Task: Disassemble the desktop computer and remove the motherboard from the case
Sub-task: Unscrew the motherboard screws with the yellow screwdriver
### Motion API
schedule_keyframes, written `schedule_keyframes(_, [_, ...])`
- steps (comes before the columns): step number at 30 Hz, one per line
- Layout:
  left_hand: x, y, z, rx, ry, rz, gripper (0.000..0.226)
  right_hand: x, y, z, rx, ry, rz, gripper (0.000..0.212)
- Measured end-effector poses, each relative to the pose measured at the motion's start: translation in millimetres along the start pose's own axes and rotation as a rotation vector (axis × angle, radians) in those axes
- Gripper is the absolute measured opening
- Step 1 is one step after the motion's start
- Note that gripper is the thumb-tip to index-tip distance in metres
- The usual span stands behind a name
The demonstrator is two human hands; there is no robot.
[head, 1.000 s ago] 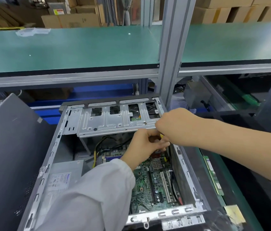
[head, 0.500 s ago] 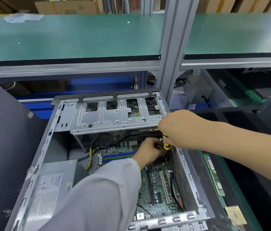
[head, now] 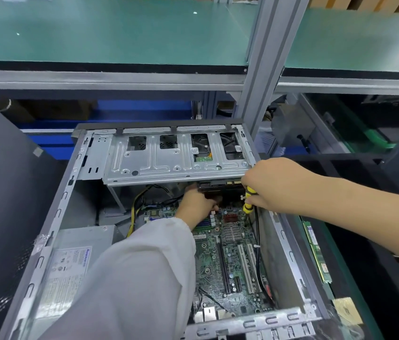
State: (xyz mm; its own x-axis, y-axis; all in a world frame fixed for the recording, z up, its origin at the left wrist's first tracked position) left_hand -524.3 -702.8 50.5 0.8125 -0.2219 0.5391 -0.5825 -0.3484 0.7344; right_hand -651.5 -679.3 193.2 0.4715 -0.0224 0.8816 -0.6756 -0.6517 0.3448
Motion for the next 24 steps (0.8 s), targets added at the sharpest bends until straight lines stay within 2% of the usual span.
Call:
schedule_keyframes(7, [-8.6,-1.2,0.5,0.039,-0.038,-0.172,0.023,-0.9,3.8,-1.5,0.004,0.033,-0.012,0.028])
schedule_keyframes(11, [-7.9,-1.6,-1.4,0.020,-0.036,-0.117,0.024,-0.9,3.3,-1.2,0.005,0.026,0.004,0.029])
schedule_keyframes(19, [-7.4,2.3,-3.4,0.049,-0.056,-0.142,0.031,-1.1,3.4,-1.6,0.014,0.036,0.014,0.030])
schedule_keyframes(24, [-8.7,1.2,-2.7,0.039,-0.049,-0.181,0.027,-1.6,4.8,0.4,0.030,0.047,0.007,0.031])
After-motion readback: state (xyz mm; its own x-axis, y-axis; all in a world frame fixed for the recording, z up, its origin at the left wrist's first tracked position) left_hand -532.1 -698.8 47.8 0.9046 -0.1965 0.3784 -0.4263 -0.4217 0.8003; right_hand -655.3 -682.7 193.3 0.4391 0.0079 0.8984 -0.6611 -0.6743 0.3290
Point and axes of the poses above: each hand's wrist, its own z-axis towards the middle knuckle, its own x-axis out of the back of the hand, y = z × x, the point moved 4 cm from there along z, towards the middle knuckle
